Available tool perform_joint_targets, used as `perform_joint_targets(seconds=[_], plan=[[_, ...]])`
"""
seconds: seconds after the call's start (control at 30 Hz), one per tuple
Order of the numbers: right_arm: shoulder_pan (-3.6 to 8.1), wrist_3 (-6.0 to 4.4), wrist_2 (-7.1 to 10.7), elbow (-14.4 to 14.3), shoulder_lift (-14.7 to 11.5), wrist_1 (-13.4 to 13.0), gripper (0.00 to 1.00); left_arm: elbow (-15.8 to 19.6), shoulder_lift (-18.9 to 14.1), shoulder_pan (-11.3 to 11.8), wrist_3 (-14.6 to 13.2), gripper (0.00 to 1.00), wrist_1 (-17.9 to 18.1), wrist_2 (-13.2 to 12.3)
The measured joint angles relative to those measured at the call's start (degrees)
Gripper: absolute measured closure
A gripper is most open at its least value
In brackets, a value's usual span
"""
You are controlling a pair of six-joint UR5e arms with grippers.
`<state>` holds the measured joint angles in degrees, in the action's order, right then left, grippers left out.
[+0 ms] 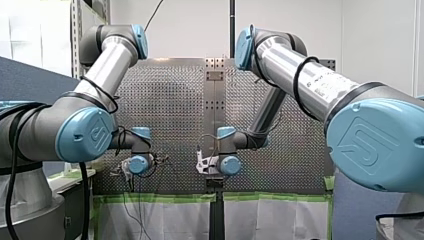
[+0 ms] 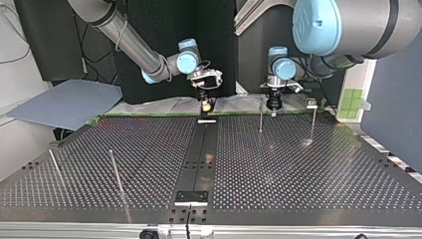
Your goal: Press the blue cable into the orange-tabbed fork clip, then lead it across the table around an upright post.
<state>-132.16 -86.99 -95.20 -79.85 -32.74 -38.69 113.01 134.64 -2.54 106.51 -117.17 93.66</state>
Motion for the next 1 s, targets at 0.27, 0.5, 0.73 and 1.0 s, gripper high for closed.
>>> perform_joint_targets(seconds=[0.27, 0.5, 0.73, 1.0], plan=[[1.06, 0.04, -0.24, 0.62, 0.00, 0.14, 1.00, -2.43, 2.97, 0.39, 0.14, 1.00, -1.45, -0.69], [2.32, -0.09, -1.24, 0.91, 0.00, 0.18, 1.00, -3.78, 4.83, 0.91, 0.29, 1.00, -1.95, -0.89], [3.06, 0.04, -0.98, 1.37, 0.00, 0.24, 1.00, -3.86, 4.94, 1.18, 0.20, 1.00, -2.09, -0.88], [3.56, 0.18, 1.16, 2.03, -0.01, 0.26, 1.00, -4.50, 4.96, 1.59, 0.32, 1.00, -2.32, -0.99]])
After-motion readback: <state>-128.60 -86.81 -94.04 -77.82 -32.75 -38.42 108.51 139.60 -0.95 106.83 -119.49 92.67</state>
